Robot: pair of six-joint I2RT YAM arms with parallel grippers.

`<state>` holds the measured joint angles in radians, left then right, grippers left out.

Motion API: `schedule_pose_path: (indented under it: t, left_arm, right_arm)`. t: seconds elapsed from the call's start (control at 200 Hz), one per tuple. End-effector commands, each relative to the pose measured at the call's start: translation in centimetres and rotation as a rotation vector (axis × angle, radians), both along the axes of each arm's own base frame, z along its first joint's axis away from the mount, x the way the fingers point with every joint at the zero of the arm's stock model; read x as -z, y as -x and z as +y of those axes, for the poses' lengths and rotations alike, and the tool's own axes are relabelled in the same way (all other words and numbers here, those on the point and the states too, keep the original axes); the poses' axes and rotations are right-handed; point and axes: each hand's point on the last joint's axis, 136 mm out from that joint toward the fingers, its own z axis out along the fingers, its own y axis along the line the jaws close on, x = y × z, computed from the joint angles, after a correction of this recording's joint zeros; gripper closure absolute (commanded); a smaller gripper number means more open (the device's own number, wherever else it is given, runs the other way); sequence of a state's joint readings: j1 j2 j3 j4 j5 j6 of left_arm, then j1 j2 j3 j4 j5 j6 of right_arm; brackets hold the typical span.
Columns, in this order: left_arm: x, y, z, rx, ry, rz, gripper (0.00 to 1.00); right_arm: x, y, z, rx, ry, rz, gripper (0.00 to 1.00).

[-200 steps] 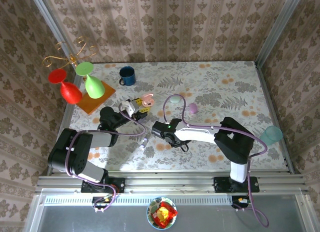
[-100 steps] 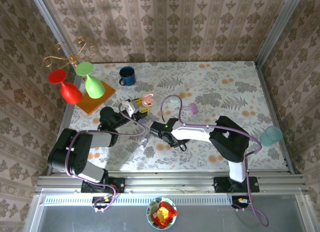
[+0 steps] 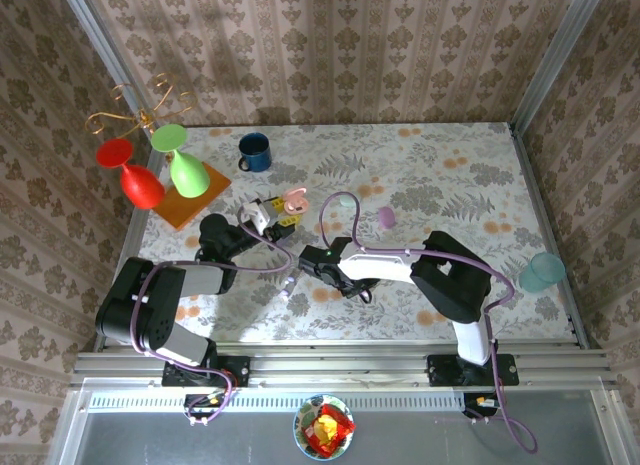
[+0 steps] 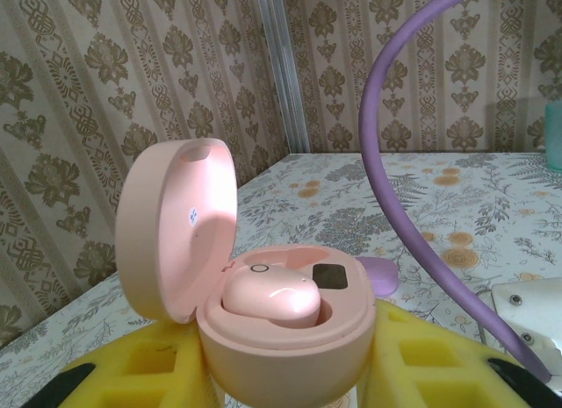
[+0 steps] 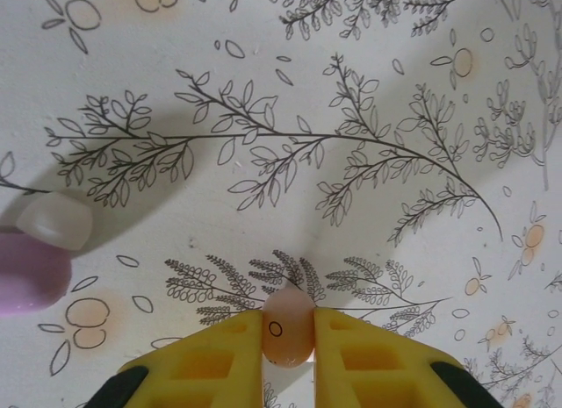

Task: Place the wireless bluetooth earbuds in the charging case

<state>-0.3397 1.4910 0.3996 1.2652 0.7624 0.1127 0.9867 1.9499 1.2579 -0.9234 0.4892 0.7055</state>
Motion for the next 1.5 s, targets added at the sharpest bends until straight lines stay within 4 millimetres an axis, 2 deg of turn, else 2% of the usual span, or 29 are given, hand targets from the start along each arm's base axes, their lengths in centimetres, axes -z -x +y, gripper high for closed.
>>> schedule_pose_path:
  t: [0.0, 0.23, 0.395, 0.515, 0.555, 0.57, 0.66, 0.815, 1.05, 1.225, 1.36, 1.38, 1.495]
  left_arm:
    - [-0.7, 0.3, 0.0, 0.014, 0.014, -0.025, 0.73]
    - [-0.5, 0.4, -0.1, 0.031, 0.011, -0.017, 0.73]
    - [-0.6, 1.0, -0.7, 0.075, 0.01, -0.018, 0.73]
    - [-0.8, 1.7, -1.2, 0.116, 0.005, -0.035, 0.73]
    - [-0.8, 2.1, -1.4, 0.138, 0.003, -0.04, 0.73]
    - [-0.8, 2.3, -1.5, 0.144, 0.003, -0.04, 0.73]
    - [-0.7, 2.9, -2.1, 0.178, -0.003, -0.046, 0.73]
    - [-0.7, 4.3, -3.3, 0.262, -0.001, -0.037, 0.73]
    - [-1.0, 5.5, -4.5, 0.348, 0.007, -0.011, 0.74]
    - [-1.0, 6.1, -5.0, 0.41, 0.009, 0.012, 0.73]
    - [-1.1, 6.3, -5.1, 0.429, 0.008, 0.006, 0.74]
    - [-1.1, 7.2, -5.7, 0.459, 0.007, 0.006, 0.74]
    - [-1.3, 7.6, -5.8, 0.482, 0.009, 0.01, 0.74]
  right_arm:
    - [-0.9, -0.4, -0.3, -0.007, 0.028, -0.035, 0.83]
    - [-3.6, -1.5, 0.9, -0.014, -0.147, -0.143, 0.83]
    - [-6.6, -2.4, 2.8, -0.035, -0.433, -0.204, 0.83]
    - [-10.2, -3.1, 4.3, -0.09, -0.694, -0.276, 0.83]
    - [-11.0, -3.4, 4.3, -0.098, -0.745, -0.302, 0.83]
    - [-12.2, -3.5, 4.3, -0.105, -0.784, -0.326, 0.83]
    - [-14.3, -3.8, 4.0, -0.128, -0.902, -0.368, 0.84]
    - [-18.4, -3.4, 4.5, -0.234, -1.145, -0.415, 0.84]
    - [-23.4, -2.5, 5.6, -0.383, -1.312, -0.407, 0.84]
    - [-24.8, -2.3, 6.8, -0.464, -1.319, -0.378, 0.84]
    - [-24.5, -2.9, 7.1, -0.475, -1.283, -0.365, 0.84]
    - [-24.5, -2.9, 7.1, -0.477, -1.283, -0.364, 0.84]
    - [-24.3, -3.3, 7.4, -0.481, -1.264, -0.356, 0.84]
